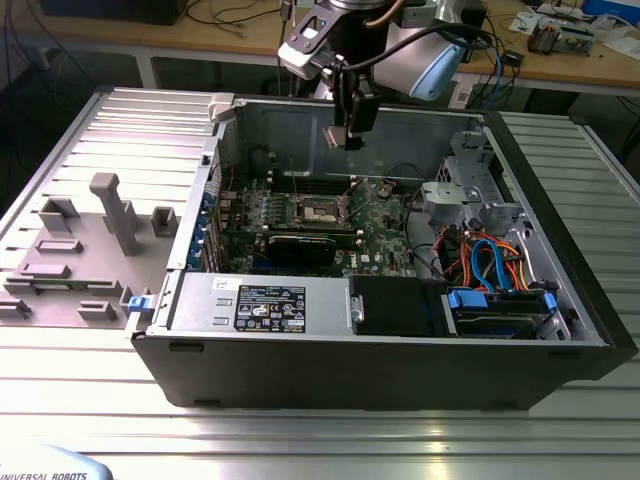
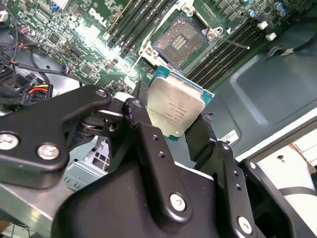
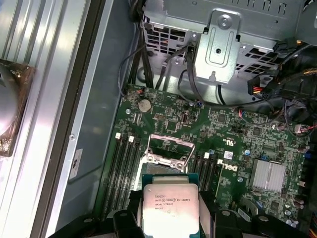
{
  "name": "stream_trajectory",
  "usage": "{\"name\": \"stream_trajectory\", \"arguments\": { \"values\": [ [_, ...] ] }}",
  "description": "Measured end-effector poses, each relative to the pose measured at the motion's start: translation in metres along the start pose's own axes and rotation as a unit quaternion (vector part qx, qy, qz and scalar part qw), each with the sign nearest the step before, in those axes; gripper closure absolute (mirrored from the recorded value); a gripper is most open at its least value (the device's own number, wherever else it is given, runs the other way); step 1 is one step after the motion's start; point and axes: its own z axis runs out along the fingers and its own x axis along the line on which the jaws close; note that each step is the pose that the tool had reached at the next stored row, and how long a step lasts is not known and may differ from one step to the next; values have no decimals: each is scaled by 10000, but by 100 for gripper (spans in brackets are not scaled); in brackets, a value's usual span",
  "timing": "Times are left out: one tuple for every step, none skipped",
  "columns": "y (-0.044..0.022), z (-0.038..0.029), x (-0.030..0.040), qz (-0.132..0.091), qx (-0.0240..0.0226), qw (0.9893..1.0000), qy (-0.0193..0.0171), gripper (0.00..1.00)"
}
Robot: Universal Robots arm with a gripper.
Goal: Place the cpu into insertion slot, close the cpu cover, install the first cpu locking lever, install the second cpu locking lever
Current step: 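Place the cpu into insertion slot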
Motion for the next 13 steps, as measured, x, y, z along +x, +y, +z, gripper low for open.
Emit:
{"name": "stream_trajectory", "arguments": {
  "values": [
    [0, 0, 0, 14, 0, 10000, -1, 46],
    [0, 0, 0, 24, 0, 10000, -1, 46],
    [0, 0, 0, 36, 0, 10000, -2, 46],
    [0, 1, 0, 43, 0, 10000, -2, 46],
    [0, 1, 0, 50, 0, 10000, -3, 46],
    [0, 1, 0, 58, 0, 10000, -4, 46],
    [0, 2, 0, 67, 0, 10000, -4, 46],
    [0, 2, 0, 73, 0, 10000, -5, 46],
    [0, 4, 0, 75, 0, 10000, -5, 46],
    [0, 5, 0, 76, 0, 10000, -5, 46],
    [0, 7, 0, 79, 1, 10000, -5, 46],
    [0, 9, 0, 79, 0, 10000, -5, 46],
    [-1, 9, 0, 79, 0, 10000, -5, 46]
  ]
}}
